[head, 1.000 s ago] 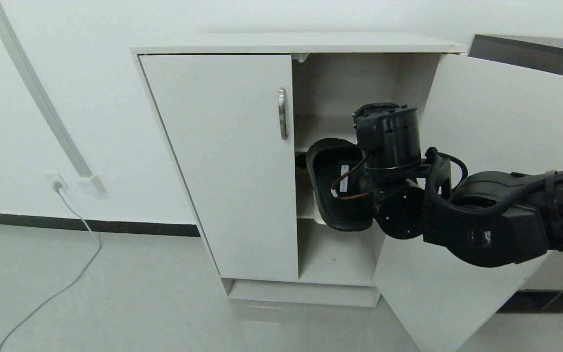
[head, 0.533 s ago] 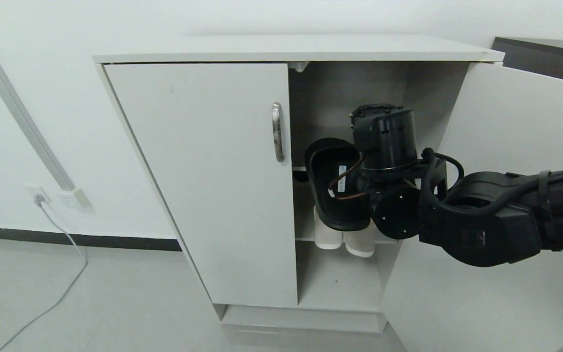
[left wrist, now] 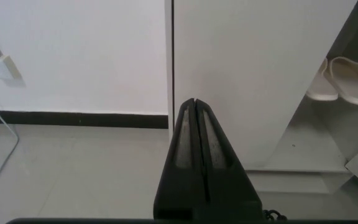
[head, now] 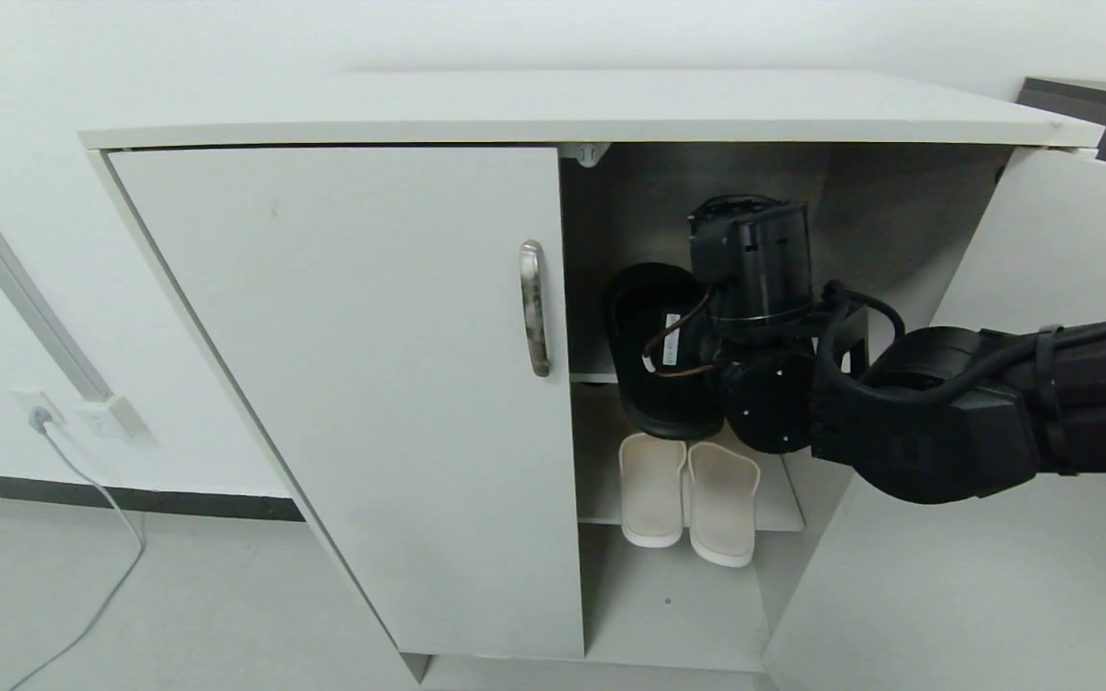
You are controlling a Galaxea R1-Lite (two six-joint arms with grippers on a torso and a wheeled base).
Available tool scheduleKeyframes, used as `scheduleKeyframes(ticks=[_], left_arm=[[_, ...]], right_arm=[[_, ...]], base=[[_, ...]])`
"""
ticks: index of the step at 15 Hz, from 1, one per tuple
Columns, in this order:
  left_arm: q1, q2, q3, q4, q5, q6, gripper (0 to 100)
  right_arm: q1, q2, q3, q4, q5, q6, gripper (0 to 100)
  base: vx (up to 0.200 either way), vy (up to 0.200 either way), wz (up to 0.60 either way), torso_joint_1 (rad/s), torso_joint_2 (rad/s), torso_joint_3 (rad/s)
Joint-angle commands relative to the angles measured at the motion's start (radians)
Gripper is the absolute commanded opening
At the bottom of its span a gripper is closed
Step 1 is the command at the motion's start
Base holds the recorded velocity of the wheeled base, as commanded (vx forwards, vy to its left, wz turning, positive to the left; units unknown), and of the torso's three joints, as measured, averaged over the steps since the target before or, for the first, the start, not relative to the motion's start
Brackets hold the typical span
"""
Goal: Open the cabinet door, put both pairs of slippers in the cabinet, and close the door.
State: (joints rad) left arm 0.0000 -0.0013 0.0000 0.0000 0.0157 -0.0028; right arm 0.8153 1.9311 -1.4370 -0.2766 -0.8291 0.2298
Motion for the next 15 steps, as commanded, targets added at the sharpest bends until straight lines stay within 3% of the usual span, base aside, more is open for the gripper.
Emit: scheduleKeyframes(ticks=[1, 15], left_arm=[[0.0, 0.001, 0.0, 0.0, 0.001, 0.0, 0], [0.0, 0.001, 0.0, 0.0, 0.001, -0.002, 0]], right_arm=[[-0.015, 0.022, -0.023, -0.001, 0.001, 0.0, 0], [-0.122, 0.149, -0.227, 0.088, 0.05, 0.002, 0]], base=[[0.0, 0.0, 0.0, 0.0, 0.0, 0.0], [0.0, 0.0, 0.0, 0.0, 0.0, 0.0]])
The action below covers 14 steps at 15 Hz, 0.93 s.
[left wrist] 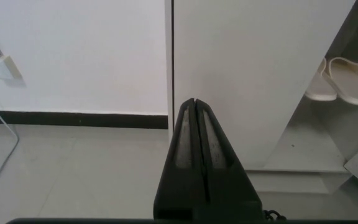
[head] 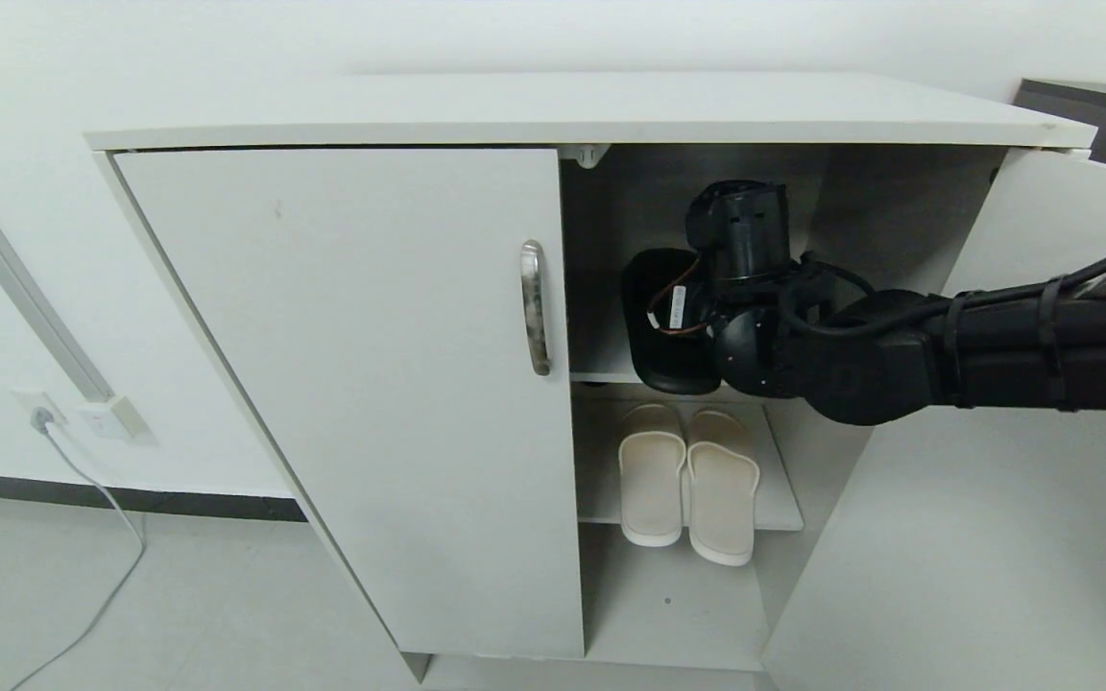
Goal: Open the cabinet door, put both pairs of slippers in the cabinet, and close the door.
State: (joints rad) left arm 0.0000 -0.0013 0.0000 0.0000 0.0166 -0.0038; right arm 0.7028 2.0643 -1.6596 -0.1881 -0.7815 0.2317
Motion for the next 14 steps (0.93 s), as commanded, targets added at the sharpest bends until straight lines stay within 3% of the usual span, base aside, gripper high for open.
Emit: scheduleKeyframes(ticks=[1, 8, 9, 14], left_arm=[[0.0, 0.001, 0.0, 0.0, 0.0, -0.001, 0], [0.0, 0.001, 0.0, 0.0, 0.0, -0.001, 0], [0.0, 0.001, 0.0, 0.0, 0.0, -0.001, 0], [0.0, 0.001, 0.0, 0.0, 0.0, -0.001, 0]], right_arm=[[-0.017, 0.017, -0.005, -0.001, 0.005, 0.0, 0], [-0.023, 0.028, -0.005, -0.002, 0.007, 0.001, 0], [-0.023, 0.03, -0.005, -0.002, 0.005, 0.0, 100], [-0.016, 0.007, 0.029, -0.002, 0.004, 0.005, 100]], base=[[0.0, 0.0, 0.0, 0.0, 0.0, 0.0], [0.0, 0.0, 0.0, 0.0, 0.0, 0.0], [0.0, 0.0, 0.0, 0.0, 0.0, 0.0], [0.0, 0.0, 0.0, 0.0, 0.0, 0.0]])
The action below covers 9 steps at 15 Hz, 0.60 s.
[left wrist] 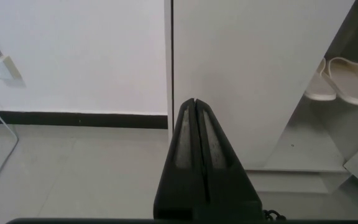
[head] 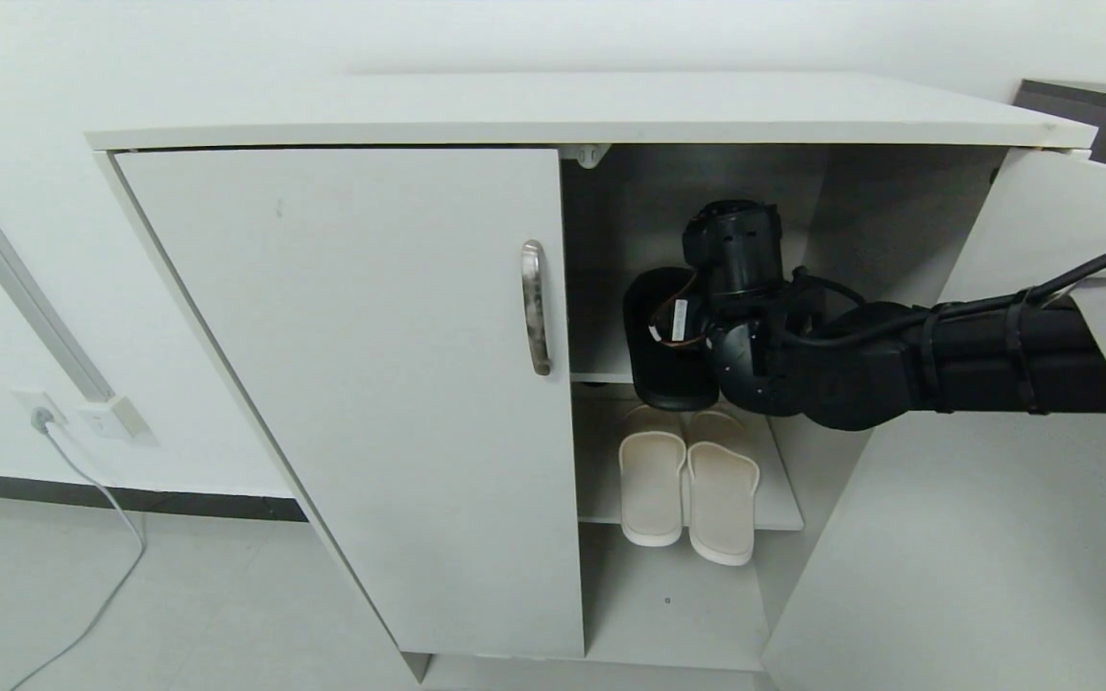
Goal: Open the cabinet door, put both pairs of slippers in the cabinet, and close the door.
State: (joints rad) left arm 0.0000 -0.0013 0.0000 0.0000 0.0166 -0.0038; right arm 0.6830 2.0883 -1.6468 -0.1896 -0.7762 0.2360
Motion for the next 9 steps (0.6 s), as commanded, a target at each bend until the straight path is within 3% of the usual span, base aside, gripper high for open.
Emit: scheduleKeyframes(ticks=[1, 9], left_arm=[[0.0, 0.001, 0.0, 0.0, 0.0, -0.001, 0], [0.0, 0.001, 0.0, 0.0, 0.0, -0.001, 0]], right_arm=[[0.013, -0.039, 0.038, -0.002, -0.003, 0.002, 100], [0.168, -0.327, 0.367, -0.024, -0.068, 0.009, 100]], base=[[0.0, 0.0, 0.0, 0.0, 0.0, 0.0], [0.0, 0.0, 0.0, 0.0, 0.0, 0.0]])
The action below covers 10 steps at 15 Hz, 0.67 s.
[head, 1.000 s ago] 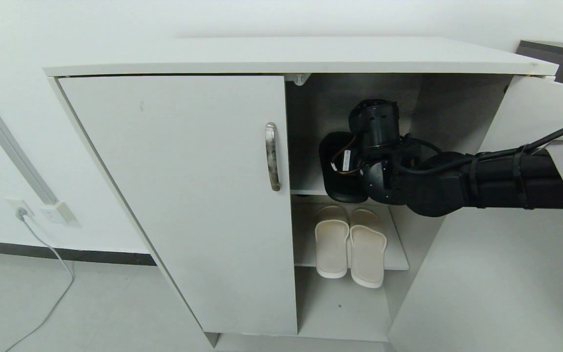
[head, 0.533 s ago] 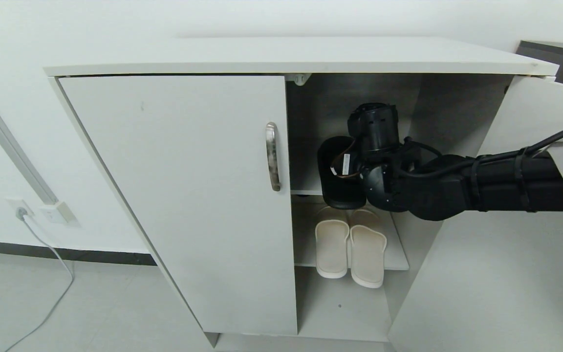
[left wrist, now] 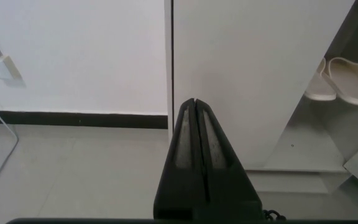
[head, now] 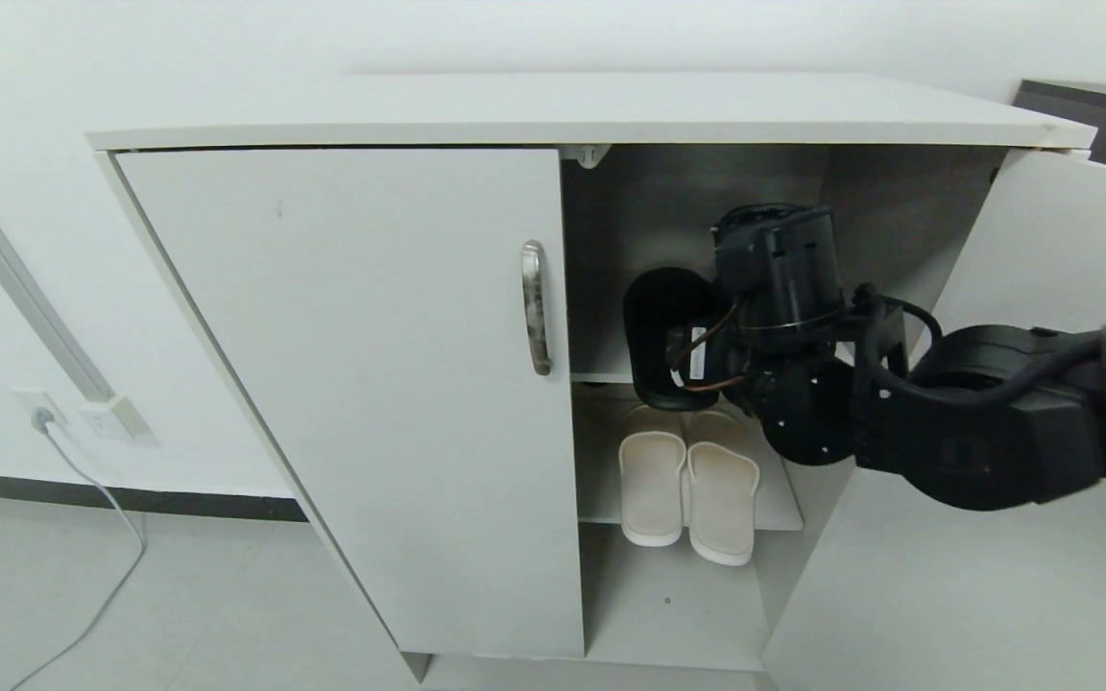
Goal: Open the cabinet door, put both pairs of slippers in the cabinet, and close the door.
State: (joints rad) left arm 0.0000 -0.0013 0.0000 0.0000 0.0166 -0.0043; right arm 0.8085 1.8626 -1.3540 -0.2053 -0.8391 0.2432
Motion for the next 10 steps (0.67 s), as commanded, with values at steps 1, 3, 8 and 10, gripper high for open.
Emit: scheduleKeyframes(ticks=[1, 3, 8, 10], left_arm=[[0.0, 0.001, 0.0, 0.0, 0.0, 0.0, 0], [0.0, 0.001, 0.0, 0.0, 0.0, 0.0, 0], [0.0, 0.001, 0.0, 0.0, 0.0, 0.001, 0], [0.0, 0.001, 0.0, 0.0, 0.0, 0.001, 0]], right_arm=[[0.061, -0.128, 0.112, -0.019, -0.003, 0.004, 100], [0.113, -0.192, 0.245, -0.072, 0.003, 0.004, 100], [0.135, -0.192, 0.368, -0.206, 0.003, -0.004, 0], [0.147, -0.192, 0.368, -0.206, 0.003, -0.004, 0]], base=[[0.0, 0.0, 0.0, 0.0, 0.0, 0.0], [0.0, 0.0, 0.0, 0.0, 0.0, 0.0], [0.0, 0.0, 0.0, 0.0, 0.0, 0.0], [0.0, 0.0, 0.0, 0.0, 0.0, 0.0]])
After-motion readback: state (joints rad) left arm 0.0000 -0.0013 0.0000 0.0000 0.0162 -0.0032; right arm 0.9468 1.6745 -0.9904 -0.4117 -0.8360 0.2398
